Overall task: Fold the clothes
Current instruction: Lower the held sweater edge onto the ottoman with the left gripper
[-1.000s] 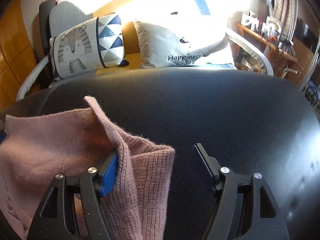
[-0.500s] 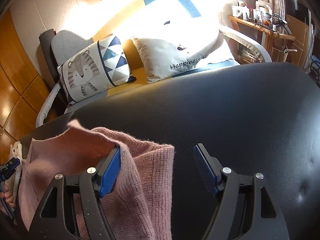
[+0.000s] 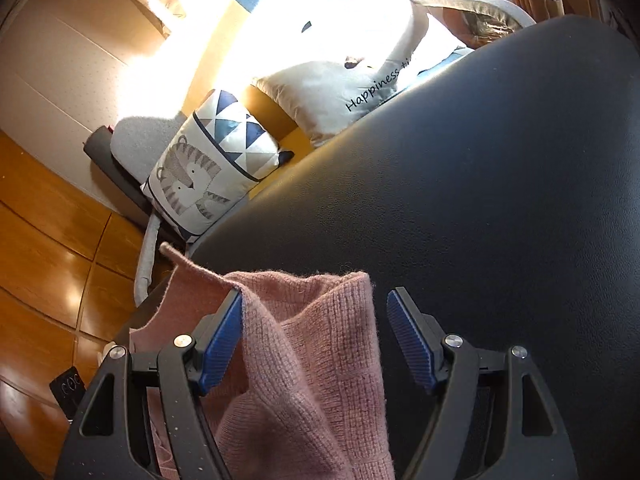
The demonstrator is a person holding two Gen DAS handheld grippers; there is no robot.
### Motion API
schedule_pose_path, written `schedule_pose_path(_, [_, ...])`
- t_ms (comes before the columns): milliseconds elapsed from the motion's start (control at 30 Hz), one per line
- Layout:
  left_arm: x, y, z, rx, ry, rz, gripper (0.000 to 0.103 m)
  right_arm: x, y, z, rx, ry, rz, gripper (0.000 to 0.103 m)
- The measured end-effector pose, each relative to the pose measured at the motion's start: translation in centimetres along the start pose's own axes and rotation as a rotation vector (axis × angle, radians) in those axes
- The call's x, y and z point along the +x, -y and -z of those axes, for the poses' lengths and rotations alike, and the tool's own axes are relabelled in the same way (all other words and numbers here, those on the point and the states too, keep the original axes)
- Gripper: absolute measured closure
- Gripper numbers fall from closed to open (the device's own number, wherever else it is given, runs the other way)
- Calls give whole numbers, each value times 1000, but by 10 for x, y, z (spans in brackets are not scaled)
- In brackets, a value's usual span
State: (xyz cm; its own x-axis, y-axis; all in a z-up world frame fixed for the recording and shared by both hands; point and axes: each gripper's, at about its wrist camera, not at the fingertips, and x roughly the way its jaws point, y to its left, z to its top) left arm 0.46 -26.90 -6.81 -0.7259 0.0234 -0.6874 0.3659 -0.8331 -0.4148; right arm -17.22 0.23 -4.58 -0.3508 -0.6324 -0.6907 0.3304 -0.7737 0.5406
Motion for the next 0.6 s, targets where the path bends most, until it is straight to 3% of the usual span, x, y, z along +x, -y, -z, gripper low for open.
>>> schedule_pose_path(167, [-7,-1,1,24,21,-59,79,-12,-28,0,-191,71,126,28])
schedule_pose_path(333, [-1,2,7,48,-8,-58,76,-12,-20,-5,-88,50,54,28])
schedule_pose_path(433, [5,4,8,62,-26,-57,75,-7,-3,-4,43,13,-31,27])
schedule_pose_path(533, [8,4,7,68,-45,-57,74,0,4,-1,61,-32,1,27])
schedule_pose_path(600, [8,5,7,81,-53,-60,73,-6,6,2,51,-17,16,27])
